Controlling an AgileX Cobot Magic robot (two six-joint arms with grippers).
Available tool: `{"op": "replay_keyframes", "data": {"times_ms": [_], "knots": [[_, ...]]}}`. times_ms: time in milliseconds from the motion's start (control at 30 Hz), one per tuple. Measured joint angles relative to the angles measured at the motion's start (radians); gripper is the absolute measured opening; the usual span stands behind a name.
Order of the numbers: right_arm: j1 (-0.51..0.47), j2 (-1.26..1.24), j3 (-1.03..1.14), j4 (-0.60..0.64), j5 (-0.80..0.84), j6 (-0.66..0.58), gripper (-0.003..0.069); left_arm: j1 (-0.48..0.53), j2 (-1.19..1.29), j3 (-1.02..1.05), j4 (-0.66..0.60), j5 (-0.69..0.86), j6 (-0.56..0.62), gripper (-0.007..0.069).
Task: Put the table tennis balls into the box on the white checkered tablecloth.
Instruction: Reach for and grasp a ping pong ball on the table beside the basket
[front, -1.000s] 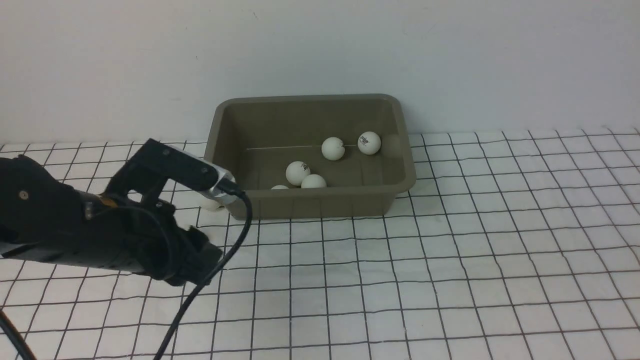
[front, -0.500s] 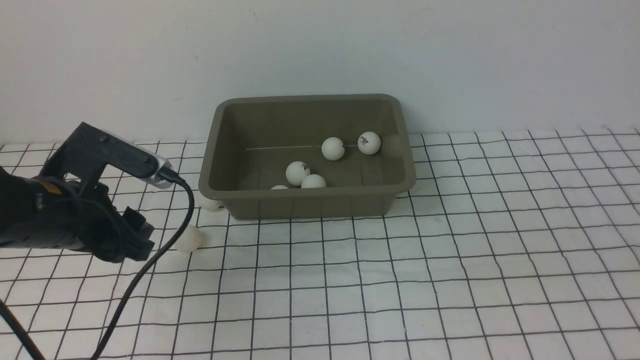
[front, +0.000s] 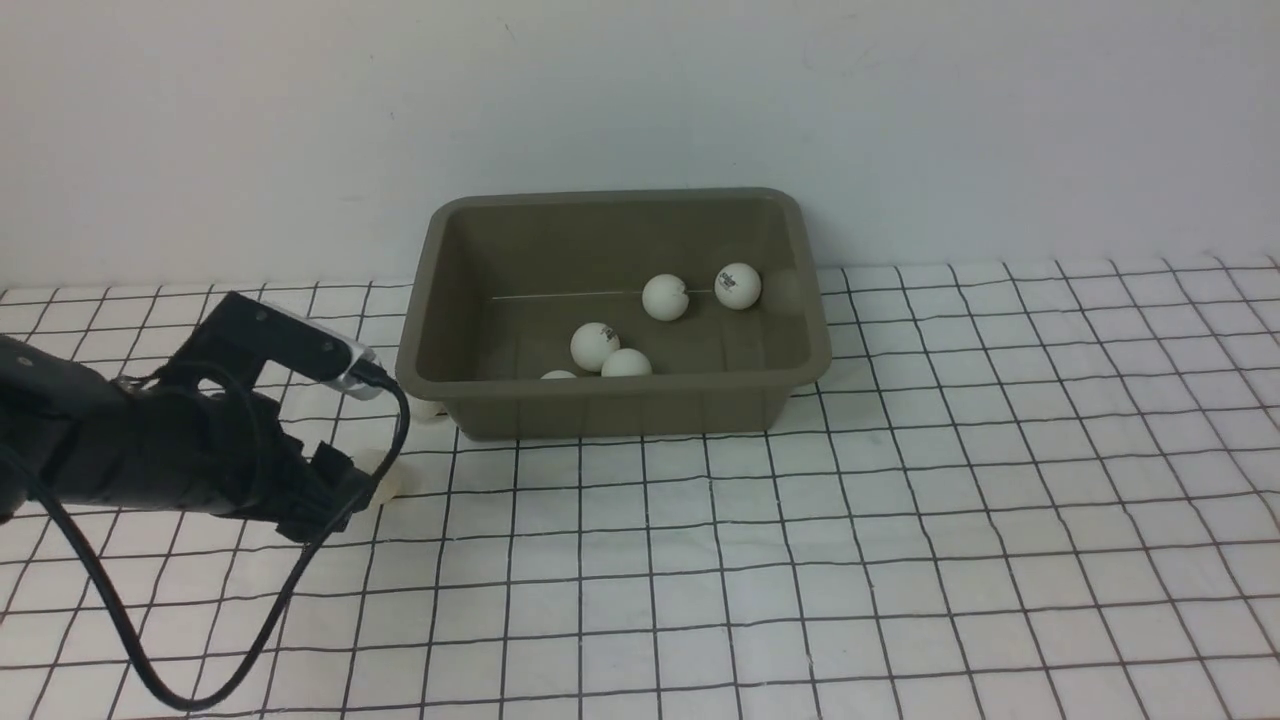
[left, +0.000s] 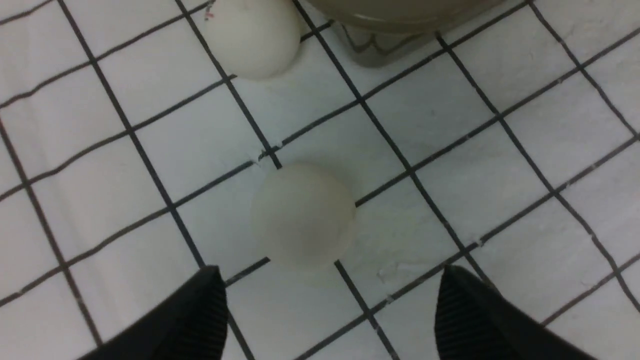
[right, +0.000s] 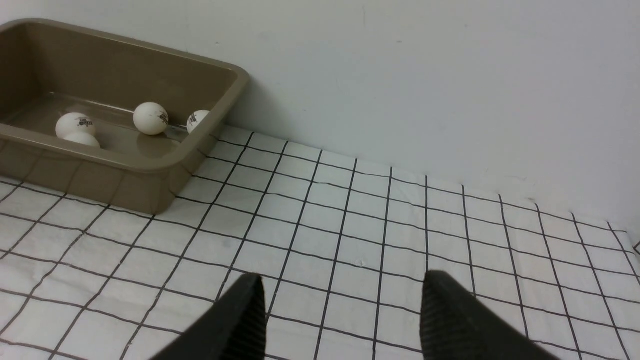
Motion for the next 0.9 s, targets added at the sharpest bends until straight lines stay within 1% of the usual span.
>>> {"op": "replay_keyframes", "data": {"times_ms": [33, 67, 100, 133, 167, 233, 333, 433, 900], "knots": [[0.0, 0.0, 0.0, 0.0, 0.001, 0.0, 0.0388, 0.008, 0.012, -0.003, -0.026, 0.009, 0.025, 0.0503], [0.0, 0.0, 0.0, 0.0, 0.001, 0.0, 0.0388, 0.022, 0.022, -0.008, -0.064, 0.026, 0.076, 0.0503], [0.0, 0.0, 0.0, 0.0, 0.002, 0.0, 0.0388, 0.032, 0.035, -0.013, -0.116, 0.038, 0.102, 0.0503], [0.0, 0.0, 0.0, 0.0, 0.002, 0.0, 0.0388, 0.048, 0.047, -0.02, -0.165, 0.058, 0.167, 0.0503], [0.0, 0.0, 0.0, 0.0, 0.002, 0.0, 0.0388, 0.048, 0.049, -0.02, -0.177, 0.062, 0.179, 0.0503], [0.0, 0.0, 0.0, 0.0, 0.003, 0.0, 0.0388, 0.07, 0.063, -0.028, -0.273, 0.086, 0.283, 0.0503], [0.0, 0.0, 0.0, 0.0, 0.004, 0.002, 0.0388, 0.093, 0.077, -0.034, -0.365, 0.12, 0.383, 0.0503], [0.0, 0.0, 0.0, 0.0, 0.005, 0.002, 0.0388, 0.097, 0.092, -0.042, -0.379, 0.134, 0.405, 0.0503], [0.0, 0.0, 0.0, 0.0, 0.005, 0.002, 0.0388, 0.097, 0.257, -0.073, -0.387, 0.145, 0.405, 0.0503]]}}
